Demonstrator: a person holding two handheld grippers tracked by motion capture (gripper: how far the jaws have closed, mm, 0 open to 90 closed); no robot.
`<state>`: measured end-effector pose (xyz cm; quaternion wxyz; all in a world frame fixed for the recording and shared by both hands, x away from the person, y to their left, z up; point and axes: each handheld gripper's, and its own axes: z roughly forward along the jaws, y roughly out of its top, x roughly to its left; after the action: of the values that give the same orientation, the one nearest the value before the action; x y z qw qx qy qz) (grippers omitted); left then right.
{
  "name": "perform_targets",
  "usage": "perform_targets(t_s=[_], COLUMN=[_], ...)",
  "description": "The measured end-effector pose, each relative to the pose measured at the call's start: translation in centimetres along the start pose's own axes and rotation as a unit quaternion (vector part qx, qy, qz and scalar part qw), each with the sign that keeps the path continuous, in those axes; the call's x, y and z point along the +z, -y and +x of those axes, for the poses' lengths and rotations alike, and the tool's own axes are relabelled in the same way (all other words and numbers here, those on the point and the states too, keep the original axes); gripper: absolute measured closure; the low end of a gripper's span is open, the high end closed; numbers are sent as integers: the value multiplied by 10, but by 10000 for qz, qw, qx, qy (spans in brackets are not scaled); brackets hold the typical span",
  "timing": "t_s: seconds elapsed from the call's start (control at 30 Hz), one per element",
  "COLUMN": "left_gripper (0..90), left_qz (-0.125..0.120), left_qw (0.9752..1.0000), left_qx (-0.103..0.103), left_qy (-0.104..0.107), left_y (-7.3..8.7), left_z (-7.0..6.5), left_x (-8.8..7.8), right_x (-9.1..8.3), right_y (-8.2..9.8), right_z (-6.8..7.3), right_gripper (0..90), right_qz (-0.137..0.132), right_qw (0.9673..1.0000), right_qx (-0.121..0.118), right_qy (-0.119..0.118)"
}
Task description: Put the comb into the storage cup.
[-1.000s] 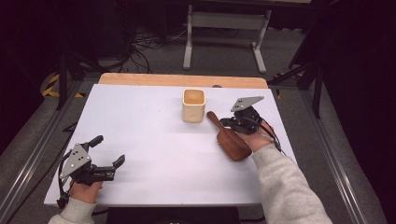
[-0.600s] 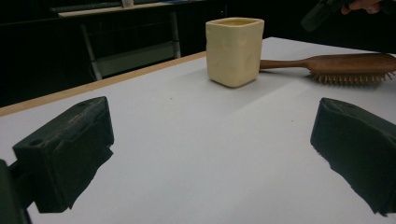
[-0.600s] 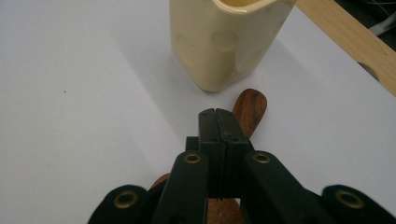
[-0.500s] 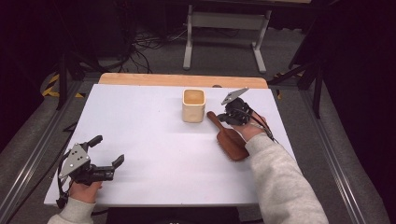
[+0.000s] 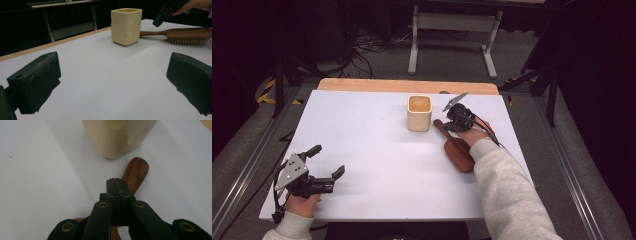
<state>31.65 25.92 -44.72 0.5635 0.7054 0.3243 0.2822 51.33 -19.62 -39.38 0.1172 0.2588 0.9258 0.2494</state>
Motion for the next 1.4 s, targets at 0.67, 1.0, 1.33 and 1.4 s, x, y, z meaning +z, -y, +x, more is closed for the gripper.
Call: perform_targets(t_s=[0.67,1.0,1.33,1.4], left_gripper=[6,6,5,6], left_qz=[-3,-3,10,1], left_qw=[10000,10000,10000,10000], left_qx=[19,23,25,24], left_qy=[10,17,23,19], left_y=[0,0,0,0], left_z=[0,0,-1,-1], left_x=[0,0,1,1], right_x=[24,20,12,10], right_y=[3,11,30,34], right_z=[-4,-15,-26,-27], right_gripper=[898,898,898,898], right_qz=[397,545,904,932], right_qw=[9990,9984,9952,9948], right_qx=[30,127,357,394], right_qy=[-213,-32,99,104])
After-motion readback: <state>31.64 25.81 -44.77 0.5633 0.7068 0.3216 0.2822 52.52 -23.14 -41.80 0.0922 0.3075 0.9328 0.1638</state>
